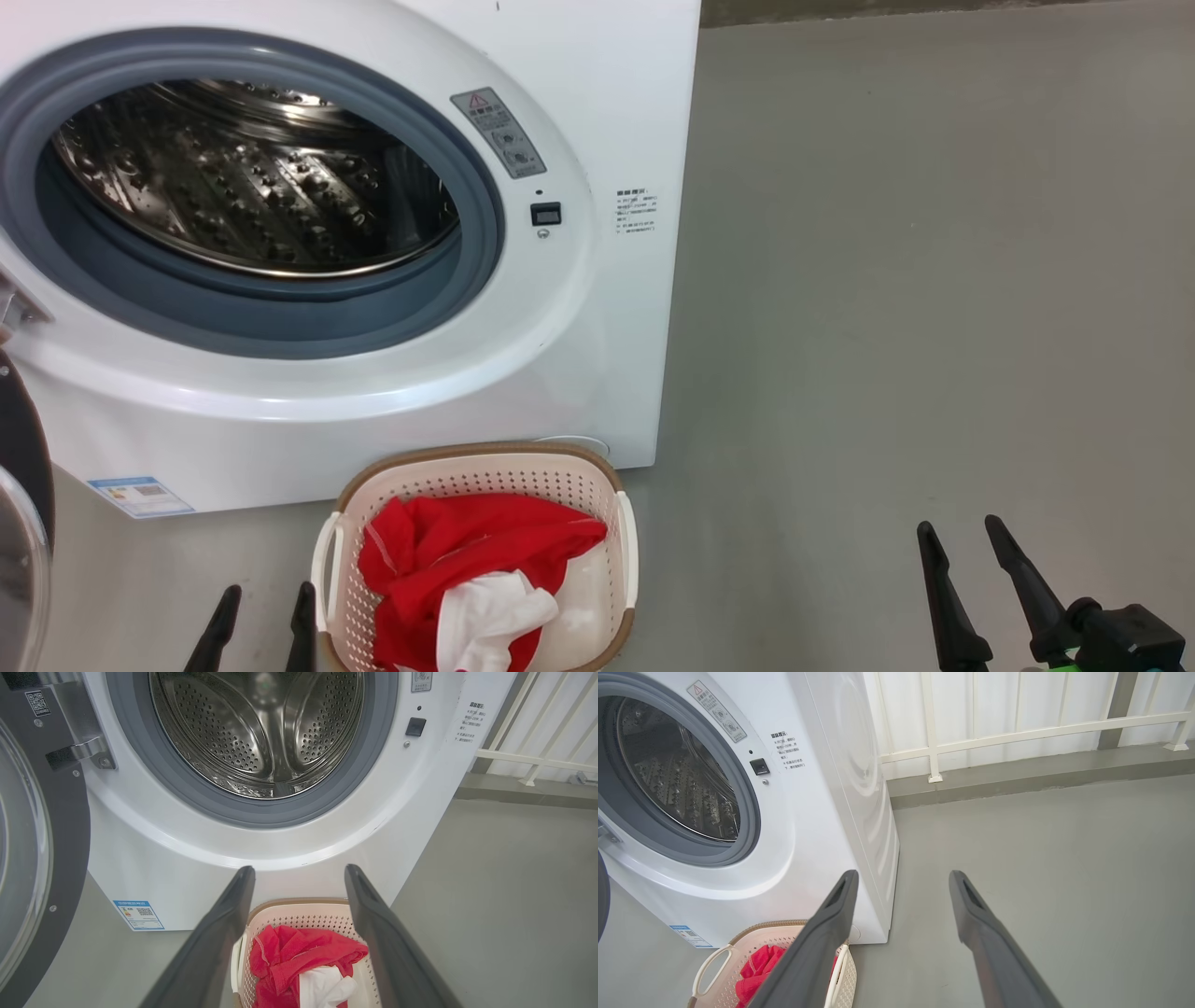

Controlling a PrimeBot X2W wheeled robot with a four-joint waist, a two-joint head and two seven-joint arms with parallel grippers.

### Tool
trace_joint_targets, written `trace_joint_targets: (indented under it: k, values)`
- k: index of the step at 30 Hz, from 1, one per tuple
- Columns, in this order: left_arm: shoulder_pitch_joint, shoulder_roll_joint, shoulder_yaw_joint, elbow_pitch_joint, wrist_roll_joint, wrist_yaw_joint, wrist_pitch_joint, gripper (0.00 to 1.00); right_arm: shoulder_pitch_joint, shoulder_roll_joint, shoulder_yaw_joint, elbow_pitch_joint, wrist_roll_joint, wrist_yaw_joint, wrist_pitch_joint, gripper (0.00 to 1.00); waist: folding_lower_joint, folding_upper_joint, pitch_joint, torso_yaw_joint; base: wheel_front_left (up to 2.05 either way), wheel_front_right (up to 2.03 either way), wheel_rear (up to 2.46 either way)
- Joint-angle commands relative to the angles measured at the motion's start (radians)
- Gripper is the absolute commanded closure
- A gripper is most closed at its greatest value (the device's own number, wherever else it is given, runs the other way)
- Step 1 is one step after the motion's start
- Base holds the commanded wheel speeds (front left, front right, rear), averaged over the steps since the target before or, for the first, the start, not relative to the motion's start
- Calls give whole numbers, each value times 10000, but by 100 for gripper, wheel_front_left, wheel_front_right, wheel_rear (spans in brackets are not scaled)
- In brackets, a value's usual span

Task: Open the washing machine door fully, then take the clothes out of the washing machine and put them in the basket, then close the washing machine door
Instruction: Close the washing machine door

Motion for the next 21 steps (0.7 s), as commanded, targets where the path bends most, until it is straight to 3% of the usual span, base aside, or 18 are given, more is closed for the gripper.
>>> trace_joint_targets:
  k: [1, 10, 21]
  values:
    - [-248, 88, 380, -288, 19, -56, -93, 0, -278, -137, 215, -241, 104, 48, -65, 0, 1, 0, -12, 2, 0, 0, 0]
    - [-315, 64, 363, -280, 55, -56, -93, 0, -327, -137, 243, -224, 118, 48, -65, 0, 1, 0, -20, 65, -50, 50, 0]
    - [-382, 47, 332, -279, -19, -56, -93, 0, -395, -137, 280, -180, 140, 48, -65, 0, 1, 0, -2, 82, -150, 150, 0]
